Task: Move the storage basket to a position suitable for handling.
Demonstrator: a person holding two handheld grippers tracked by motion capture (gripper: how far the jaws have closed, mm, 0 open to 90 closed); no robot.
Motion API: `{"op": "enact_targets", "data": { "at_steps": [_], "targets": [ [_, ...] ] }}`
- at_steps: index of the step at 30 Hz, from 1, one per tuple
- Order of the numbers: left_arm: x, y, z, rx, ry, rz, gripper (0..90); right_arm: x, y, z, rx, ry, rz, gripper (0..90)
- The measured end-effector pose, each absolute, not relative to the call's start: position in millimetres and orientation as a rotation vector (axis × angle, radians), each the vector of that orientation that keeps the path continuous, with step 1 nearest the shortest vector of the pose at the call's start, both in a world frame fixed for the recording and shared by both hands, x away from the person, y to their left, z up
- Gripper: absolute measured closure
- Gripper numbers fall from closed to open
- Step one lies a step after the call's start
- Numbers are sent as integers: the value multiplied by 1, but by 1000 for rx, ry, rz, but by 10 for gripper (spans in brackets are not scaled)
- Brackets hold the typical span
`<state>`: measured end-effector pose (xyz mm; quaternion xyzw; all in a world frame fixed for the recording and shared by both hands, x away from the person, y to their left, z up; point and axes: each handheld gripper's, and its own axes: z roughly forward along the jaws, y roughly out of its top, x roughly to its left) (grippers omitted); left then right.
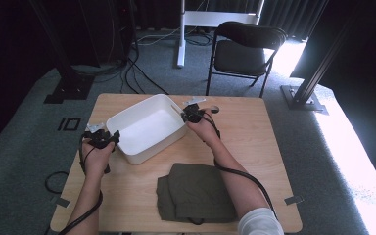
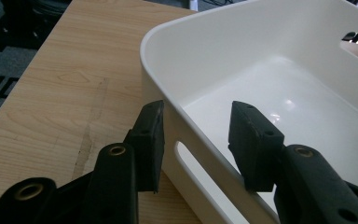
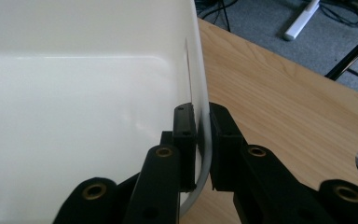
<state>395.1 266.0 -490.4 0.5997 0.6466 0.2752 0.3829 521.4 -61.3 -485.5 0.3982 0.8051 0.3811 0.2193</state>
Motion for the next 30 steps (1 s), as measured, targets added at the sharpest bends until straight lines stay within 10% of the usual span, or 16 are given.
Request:
{"op": "enact_targets", "data": {
  "at_steps": [30],
  "targets": [
    [422, 217, -484, 1648, 1609, 706, 706, 478, -115, -486, 1269, 2128, 1027, 812]
  ]
}}
